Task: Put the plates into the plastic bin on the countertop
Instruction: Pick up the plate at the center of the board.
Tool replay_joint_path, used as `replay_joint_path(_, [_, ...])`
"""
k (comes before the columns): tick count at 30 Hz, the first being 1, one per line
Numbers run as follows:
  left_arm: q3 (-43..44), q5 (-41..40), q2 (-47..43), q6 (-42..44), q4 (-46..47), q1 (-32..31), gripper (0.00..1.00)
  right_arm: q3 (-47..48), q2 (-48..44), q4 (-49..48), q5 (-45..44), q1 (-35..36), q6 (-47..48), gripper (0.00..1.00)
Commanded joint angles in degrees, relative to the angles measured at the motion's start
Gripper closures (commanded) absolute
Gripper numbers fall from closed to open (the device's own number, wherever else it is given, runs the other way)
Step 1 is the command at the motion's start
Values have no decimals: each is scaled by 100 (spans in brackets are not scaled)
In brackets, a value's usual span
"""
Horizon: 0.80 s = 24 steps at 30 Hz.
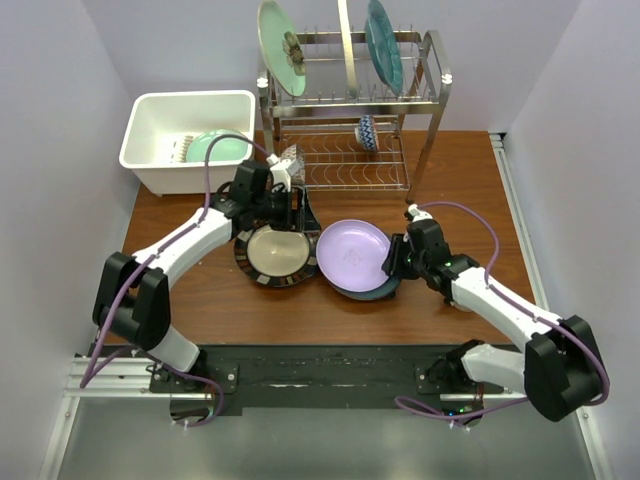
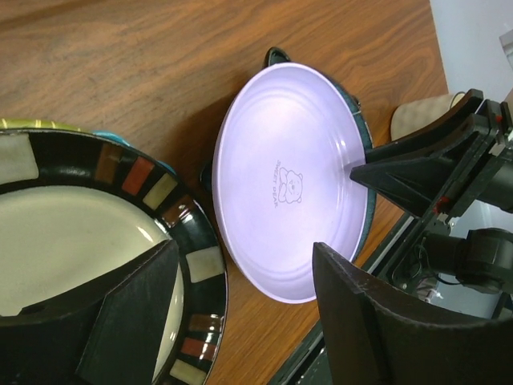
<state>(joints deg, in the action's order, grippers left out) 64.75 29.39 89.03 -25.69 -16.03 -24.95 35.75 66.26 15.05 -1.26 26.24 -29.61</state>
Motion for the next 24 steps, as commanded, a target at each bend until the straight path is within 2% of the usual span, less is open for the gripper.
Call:
replay_joint_path(1, [20, 14, 105, 231, -172, -36, 28, -33, 133, -459, 293, 13, -54, 64])
replay_joint_path(8, [3, 93, 325, 284, -278, -36, 29, 2, 194, -547, 337, 21, -63, 64])
replay_joint_path(24, [-138, 480, 676, 328, -278, -221, 40, 20, 458, -969, 714, 22, -80, 64])
